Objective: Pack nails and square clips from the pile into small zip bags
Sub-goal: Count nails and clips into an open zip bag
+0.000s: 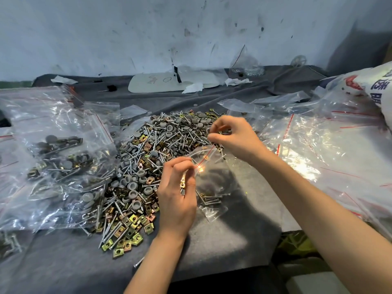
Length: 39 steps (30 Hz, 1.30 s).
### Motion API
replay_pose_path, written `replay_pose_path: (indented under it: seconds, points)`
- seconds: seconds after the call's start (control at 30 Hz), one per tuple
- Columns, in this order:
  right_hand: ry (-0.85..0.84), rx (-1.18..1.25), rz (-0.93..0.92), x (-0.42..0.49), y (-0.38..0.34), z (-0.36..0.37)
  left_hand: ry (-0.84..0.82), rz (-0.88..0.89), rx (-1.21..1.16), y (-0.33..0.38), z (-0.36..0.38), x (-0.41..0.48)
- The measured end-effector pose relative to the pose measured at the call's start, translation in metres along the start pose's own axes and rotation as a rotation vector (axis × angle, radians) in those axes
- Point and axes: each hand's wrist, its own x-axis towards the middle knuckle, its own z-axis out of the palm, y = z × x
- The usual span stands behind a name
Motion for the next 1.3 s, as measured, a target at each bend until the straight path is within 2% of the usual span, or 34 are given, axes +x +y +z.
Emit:
replay_pose_path:
  seconds: [0.07, 0.1, 0.2, 0.27, 0.37, 0.43, 0.5, 0.63, 0.7, 0.87, 1.03, 1.2, 1.3]
  points:
    - [-0.086, 0.221, -0.1, -0.006, -0.027, -0.009, 0.005, 0.014, 0.008, 0.0, 0.0, 0.0]
    - [-0.159, 0.216, -0.166, -0.01, -0.038, -0.013, 0.011, 0.024, 0.02, 0.0, 0.0, 0.001]
    - [-0.325, -0.101, -0.304, -0.017, -0.057, -0.018, 0.026, 0.051, 0.052, 0.001, 0.0, 0.001]
    - [-0.287, -0.189, -0.332, -0.017, -0.055, -0.018, 0.02, 0.059, 0.049, 0.002, -0.001, 0.0]
    - [-0.105, -0.004, -0.224, -0.011, -0.043, -0.015, 0.017, 0.042, 0.027, 0.004, -0.002, 0.0]
    - [-0.028, -0.006, -0.125, -0.004, -0.029, -0.009, 0.019, 0.023, 0.012, 0.004, -0.001, 0.0]
    - [-0.092, -0.138, -0.031, 0.0, -0.013, -0.001, 0.017, 0.015, 0.008, 0.005, -0.001, 0.0]
    - [-0.352, -0.283, 0.104, -0.003, 0.016, 0.025, 0.026, 0.001, -0.006, 0.004, -0.001, 0.0]
    - [-0.426, -0.387, 0.116, -0.005, 0.026, 0.039, 0.025, -0.006, -0.008, 0.004, -0.001, 0.0]
    - [-0.408, -0.504, 0.091, 0.0, 0.034, 0.047, 0.027, -0.003, -0.007, 0.005, -0.001, 0.001]
    - [-0.388, -0.322, 0.027, -0.011, 0.03, 0.036, 0.02, -0.007, -0.007, 0.004, -0.001, 0.0]
    - [-0.203, -0.272, 0.026, -0.011, 0.033, 0.02, 0.028, -0.018, -0.006, 0.003, -0.001, 0.0]
    - [-0.24, -0.298, 0.048, -0.013, 0.032, 0.018, 0.033, -0.023, -0.012, 0.002, -0.001, 0.0]
